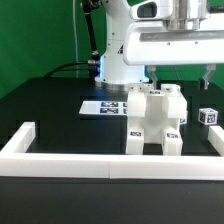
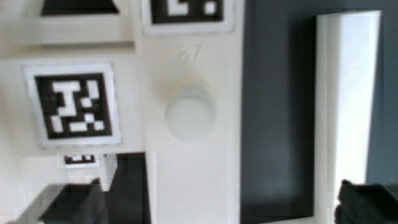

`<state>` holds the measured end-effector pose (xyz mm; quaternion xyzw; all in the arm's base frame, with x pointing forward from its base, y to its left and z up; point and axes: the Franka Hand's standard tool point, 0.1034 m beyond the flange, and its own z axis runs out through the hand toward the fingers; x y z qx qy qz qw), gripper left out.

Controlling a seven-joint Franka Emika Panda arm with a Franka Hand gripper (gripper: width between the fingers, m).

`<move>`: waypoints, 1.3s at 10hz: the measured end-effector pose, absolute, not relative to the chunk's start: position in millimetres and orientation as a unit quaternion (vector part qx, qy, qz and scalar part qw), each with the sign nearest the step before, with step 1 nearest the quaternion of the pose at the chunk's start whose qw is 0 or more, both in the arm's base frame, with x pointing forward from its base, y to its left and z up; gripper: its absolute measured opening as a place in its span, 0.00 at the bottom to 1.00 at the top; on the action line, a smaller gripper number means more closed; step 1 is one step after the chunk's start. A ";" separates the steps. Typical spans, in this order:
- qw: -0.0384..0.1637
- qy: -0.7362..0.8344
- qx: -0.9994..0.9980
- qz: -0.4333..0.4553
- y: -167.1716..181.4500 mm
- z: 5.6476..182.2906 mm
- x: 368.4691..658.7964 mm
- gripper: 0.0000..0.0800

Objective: Assemble chair

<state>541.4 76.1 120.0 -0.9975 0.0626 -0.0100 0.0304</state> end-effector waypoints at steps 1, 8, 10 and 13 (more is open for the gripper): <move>0.034 0.070 -0.997 -0.013 83.9 129.1 538.7 0.81; 0.041 0.167 -0.985 0.004 135.8 133.0 498.3 0.81; 0.042 0.204 -0.978 0.010 143.8 128.4 489.5 0.81; 0.036 0.198 -0.979 0.010 161.1 109.3 460.4 0.81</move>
Offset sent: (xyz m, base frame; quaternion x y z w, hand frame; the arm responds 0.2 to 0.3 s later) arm -0.0452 0.0296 0.0106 -0.0013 -0.0205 0.1124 0.9934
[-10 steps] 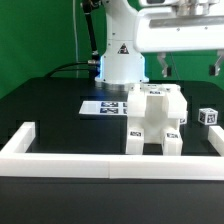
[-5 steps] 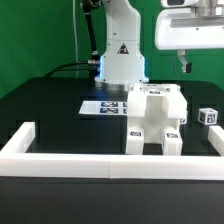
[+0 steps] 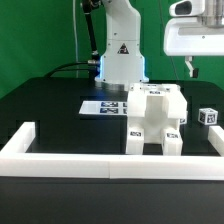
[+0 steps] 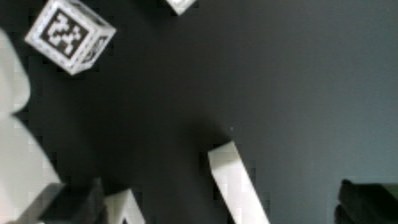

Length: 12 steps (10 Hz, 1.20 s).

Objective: Assemble chair

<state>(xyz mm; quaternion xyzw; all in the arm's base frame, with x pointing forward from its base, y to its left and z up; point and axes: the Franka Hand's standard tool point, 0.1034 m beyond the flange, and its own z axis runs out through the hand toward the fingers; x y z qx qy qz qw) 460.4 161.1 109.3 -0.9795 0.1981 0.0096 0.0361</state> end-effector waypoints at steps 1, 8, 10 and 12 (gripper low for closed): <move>0.034 0.193 -0.981 0.007 163.3 101.5 451.6 0.81; 0.032 0.185 -0.982 -0.009 170.1 79.9 433.8 0.81; 0.027 0.176 -0.984 -0.005 182.4 66.3 419.1 0.81; 0.020 0.169 -0.985 -0.003 185.5 54.8 412.5 0.81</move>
Offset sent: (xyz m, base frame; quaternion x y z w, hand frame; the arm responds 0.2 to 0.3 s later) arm 0.0000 0.0000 0.0000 0.0000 0.0000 0.0000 1.0000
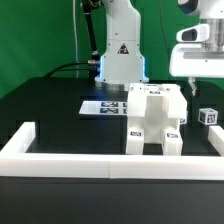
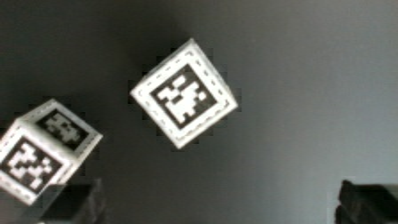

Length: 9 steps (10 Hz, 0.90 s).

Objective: Assemble chair

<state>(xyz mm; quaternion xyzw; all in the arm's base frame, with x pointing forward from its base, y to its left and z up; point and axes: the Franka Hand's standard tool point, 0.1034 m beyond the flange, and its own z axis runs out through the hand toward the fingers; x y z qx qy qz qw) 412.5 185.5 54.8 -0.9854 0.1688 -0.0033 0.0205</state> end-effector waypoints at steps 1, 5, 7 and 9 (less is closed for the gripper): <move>0.017 0.167 -0.986 -0.005 185.1 47.9 410.7 0.81; 0.005 0.161 -0.987 0.004 181.5 29.5 401.5 0.81; 0.002 0.158 -0.987 0.009 182.7 24.3 397.2 0.81; 0.001 0.157 -0.988 0.012 182.4 22.5 396.3 0.81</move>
Offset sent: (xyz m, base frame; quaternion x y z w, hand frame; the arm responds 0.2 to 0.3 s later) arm -0.0074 -0.0030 -0.0136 -0.0077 0.0065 -0.0051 0.9999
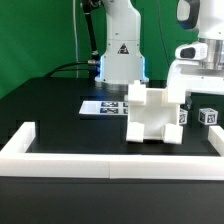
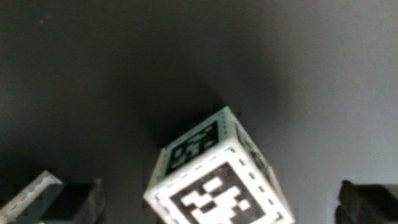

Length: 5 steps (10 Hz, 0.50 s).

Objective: Assemble chair

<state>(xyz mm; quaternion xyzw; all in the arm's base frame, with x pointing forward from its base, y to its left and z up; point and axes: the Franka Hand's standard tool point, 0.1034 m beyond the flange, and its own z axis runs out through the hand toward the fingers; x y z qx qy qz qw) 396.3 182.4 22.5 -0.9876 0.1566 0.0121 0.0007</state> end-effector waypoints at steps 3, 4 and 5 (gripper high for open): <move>0.005 0.157 -0.988 0.011 185.3 29.5 400.7 0.81; 0.008 0.156 -0.988 0.012 185.2 37.9 403.0 0.81; 0.013 0.154 -0.988 0.010 184.2 47.3 405.6 0.81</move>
Offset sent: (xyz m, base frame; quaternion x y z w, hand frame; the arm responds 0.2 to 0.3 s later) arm 0.0010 -0.0021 0.0274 0.0079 -0.0217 0.0017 0.9997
